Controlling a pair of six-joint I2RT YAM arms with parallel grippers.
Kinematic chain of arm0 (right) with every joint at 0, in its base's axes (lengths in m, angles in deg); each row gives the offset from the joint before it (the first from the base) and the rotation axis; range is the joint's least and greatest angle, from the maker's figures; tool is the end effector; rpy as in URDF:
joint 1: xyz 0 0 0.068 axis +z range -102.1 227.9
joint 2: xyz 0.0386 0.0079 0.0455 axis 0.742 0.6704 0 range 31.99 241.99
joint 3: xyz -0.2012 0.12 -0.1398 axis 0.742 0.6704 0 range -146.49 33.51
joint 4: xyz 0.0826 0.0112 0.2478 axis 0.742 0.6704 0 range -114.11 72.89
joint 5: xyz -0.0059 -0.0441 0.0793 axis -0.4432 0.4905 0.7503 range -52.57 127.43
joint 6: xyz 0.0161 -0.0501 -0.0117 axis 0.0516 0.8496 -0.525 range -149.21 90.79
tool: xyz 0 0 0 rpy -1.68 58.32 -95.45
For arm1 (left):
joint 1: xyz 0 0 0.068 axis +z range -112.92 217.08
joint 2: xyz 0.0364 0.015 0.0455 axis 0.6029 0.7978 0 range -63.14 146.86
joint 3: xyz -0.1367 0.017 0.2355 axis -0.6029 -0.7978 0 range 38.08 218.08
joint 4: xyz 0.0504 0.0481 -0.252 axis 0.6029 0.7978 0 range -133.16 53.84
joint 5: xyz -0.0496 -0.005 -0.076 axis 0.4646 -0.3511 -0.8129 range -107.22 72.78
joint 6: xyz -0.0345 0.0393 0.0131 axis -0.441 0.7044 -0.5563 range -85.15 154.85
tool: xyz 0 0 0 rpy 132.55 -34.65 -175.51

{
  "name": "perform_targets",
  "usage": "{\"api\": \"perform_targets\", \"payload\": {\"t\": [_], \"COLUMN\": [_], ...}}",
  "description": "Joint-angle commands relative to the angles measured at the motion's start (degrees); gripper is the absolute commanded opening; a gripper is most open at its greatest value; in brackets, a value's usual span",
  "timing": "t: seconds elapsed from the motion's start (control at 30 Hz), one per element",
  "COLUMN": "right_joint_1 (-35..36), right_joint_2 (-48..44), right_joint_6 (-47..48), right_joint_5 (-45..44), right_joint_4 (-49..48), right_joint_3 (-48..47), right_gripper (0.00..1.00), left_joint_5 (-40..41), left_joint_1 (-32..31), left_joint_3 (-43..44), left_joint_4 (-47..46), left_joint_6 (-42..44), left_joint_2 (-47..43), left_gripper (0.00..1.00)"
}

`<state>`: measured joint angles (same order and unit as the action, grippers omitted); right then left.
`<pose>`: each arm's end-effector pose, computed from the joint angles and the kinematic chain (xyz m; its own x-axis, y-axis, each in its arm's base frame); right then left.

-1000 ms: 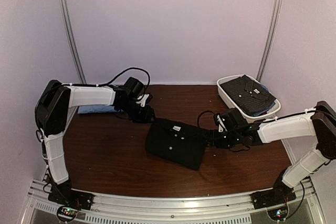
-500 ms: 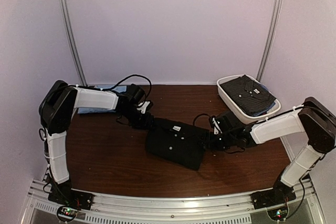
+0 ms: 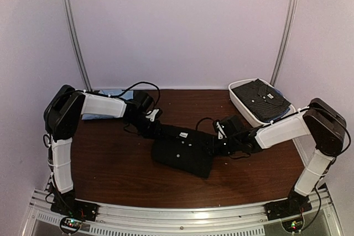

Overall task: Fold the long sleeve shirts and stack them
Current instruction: Smooth out the square-folded shirt at the center of the board.

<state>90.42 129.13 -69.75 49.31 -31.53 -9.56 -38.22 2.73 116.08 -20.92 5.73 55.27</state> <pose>0.2309 0.2215 0.1330 -0.9049 0.0333 -0.4243 -0.2333 0.7950 0.5599 0.3398 -0.2477 0.1374 -0.9631 0.1079 -0.2464 0.2220 0.8361 -0.5017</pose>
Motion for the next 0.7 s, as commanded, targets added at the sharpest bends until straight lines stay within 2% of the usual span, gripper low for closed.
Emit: {"api": "perform_targets", "payload": {"t": [0.0, 0.03, 0.13, 0.23, 0.37, 0.53, 0.57, 0.6, 0.67], "right_joint_1": [0.54, 0.54, 0.5, 0.54, 0.53, 0.08, -0.52, -1.07, -2.1], "right_joint_2": [2.2, 2.33, 1.79, -0.3, -3.68, -6.16, -5.89, -5.34, -3.8], "right_joint_6": [0.25, 0.39, 1.12, 2.66, 5.18, 7.0, 7.24, 7.61, 8.08], "right_joint_5": [1.33, 1.36, 1.95, 1.64, 0.34, -1.49, -2.05, -2.18, -2.59], "right_joint_4": [1.28, 1.57, 3.13, 6.42, 12.67, 17.06, 17.1, 16.99, 16.39], "right_joint_3": [-2.71, -3.29, -4.88, -6.5, -8.24, -6.65, -5.96, -5.27, -4.25], "right_gripper": [0.47, 0.44, 0.25, 0.13, 0.07, 0.06, 0.06, 0.08, 0.17], "left_joint_5": [-3.25, -3.34, -2.56, -1.94, -1.23, -0.97, -0.35, 0.54, 2.39], "left_joint_1": [-0.59, -0.69, -1.02, -1.51, -3.29, -4.62, -4.67, -4.67, -4.68], "left_joint_3": [0.35, 0.63, 1.73, 1.58, 0.51, -1.99, -2.7, -3.38, -3.97], "left_joint_4": [-0.61, 0.04, 3.51, 6.31, 10.03, 11.09, 11.04, 10.91, 10.9], "left_joint_6": [-2.24, -2.51, -2.58, -3.22, -4.31, -6.44, -6.85, -7.05, -7.01], "left_joint_2": [0.66, 0.03, -2.82, -6.55, -10.26, -12.33, -11.97, -11.52, -10.78], "left_gripper": [0.18, 0.13, 0.02, 0.0, 0.0, 0.0, 0.05, 0.17, 0.3]}}
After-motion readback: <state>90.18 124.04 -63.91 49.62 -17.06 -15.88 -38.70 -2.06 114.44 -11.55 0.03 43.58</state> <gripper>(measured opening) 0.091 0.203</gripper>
